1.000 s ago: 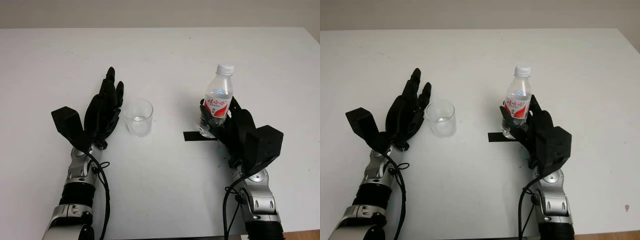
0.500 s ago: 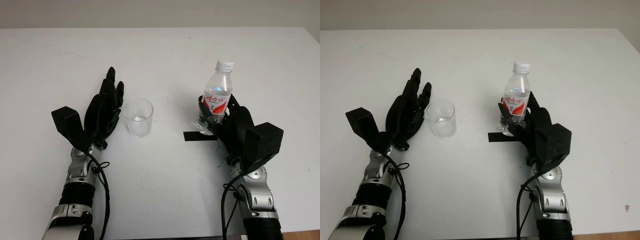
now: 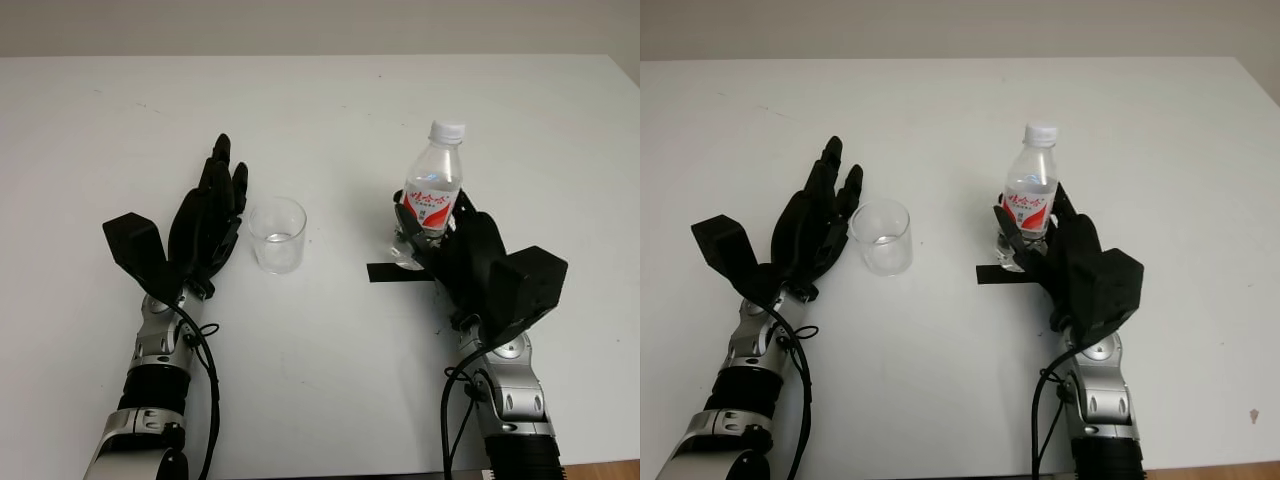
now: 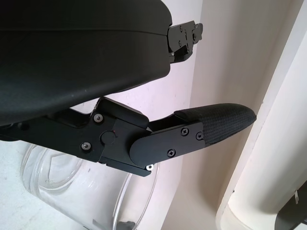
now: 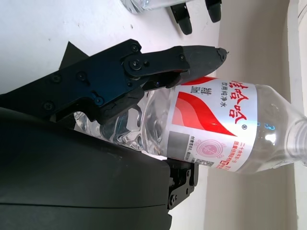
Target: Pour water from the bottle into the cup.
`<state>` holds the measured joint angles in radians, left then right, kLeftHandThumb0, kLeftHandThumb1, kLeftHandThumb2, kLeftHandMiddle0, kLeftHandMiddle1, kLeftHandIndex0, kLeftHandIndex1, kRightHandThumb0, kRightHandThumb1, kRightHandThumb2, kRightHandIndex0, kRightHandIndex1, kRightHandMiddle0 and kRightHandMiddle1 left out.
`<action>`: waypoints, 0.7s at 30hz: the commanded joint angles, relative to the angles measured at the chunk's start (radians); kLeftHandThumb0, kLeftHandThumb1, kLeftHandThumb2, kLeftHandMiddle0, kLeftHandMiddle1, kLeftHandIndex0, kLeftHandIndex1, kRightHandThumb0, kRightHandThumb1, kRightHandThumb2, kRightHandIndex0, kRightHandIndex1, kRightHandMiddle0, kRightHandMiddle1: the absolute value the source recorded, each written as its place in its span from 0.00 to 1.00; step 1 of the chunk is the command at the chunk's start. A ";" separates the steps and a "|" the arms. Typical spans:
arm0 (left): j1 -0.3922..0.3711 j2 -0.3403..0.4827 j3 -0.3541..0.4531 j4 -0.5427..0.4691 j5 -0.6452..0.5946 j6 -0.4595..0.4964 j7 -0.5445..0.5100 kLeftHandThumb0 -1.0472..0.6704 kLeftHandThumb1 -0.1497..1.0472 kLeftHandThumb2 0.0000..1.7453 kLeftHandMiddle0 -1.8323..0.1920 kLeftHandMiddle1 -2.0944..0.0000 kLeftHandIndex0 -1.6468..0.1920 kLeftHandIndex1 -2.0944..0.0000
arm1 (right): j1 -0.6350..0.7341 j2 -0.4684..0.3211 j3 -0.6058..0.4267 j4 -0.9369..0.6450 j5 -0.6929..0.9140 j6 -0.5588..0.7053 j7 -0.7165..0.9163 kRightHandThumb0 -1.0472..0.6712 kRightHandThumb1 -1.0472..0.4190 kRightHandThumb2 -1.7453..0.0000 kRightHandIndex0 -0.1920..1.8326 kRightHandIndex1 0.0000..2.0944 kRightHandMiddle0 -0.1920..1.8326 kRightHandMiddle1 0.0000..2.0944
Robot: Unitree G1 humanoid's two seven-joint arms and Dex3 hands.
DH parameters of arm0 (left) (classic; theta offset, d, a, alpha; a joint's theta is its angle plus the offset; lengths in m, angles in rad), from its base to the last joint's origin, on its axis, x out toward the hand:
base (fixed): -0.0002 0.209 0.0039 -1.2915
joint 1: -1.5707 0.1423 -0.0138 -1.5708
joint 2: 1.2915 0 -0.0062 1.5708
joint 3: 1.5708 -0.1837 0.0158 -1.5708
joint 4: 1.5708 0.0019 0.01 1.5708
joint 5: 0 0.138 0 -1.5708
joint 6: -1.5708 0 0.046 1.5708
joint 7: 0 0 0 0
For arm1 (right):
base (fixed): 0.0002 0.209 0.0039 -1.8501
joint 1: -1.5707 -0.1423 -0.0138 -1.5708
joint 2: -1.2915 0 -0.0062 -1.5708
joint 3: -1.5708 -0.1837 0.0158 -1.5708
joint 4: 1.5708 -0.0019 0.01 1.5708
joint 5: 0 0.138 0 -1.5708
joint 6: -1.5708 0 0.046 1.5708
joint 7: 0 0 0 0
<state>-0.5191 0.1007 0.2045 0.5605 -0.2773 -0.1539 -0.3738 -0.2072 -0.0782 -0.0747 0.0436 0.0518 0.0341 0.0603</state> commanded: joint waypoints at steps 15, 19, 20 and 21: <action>0.017 0.016 0.006 0.047 -0.006 0.006 -0.017 0.11 1.00 0.40 0.98 0.98 1.00 0.98 | -0.017 0.012 -0.001 -0.008 0.031 0.039 0.010 0.25 0.00 0.95 0.44 1.00 0.25 1.00; 0.017 0.018 0.007 0.045 -0.008 0.010 -0.020 0.11 1.00 0.39 0.98 0.98 1.00 0.98 | -0.011 0.011 -0.005 0.000 0.045 0.014 0.024 0.25 0.02 0.97 0.38 1.00 0.21 1.00; 0.016 0.019 0.006 0.047 -0.006 0.008 -0.021 0.11 1.00 0.39 0.99 0.98 1.00 0.98 | -0.010 0.006 -0.002 0.003 0.041 0.005 0.030 0.25 0.03 0.97 0.31 1.00 0.18 0.99; 0.016 0.020 0.007 0.047 -0.008 0.009 -0.024 0.11 1.00 0.39 0.99 0.98 1.00 0.98 | -0.007 -0.008 0.007 0.004 0.024 -0.006 0.039 0.24 0.05 0.97 0.22 0.97 0.12 0.94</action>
<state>-0.5300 0.1155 0.2072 0.5804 -0.2824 -0.1557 -0.3950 -0.2128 -0.0718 -0.0736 0.0506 0.0790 0.0518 0.0914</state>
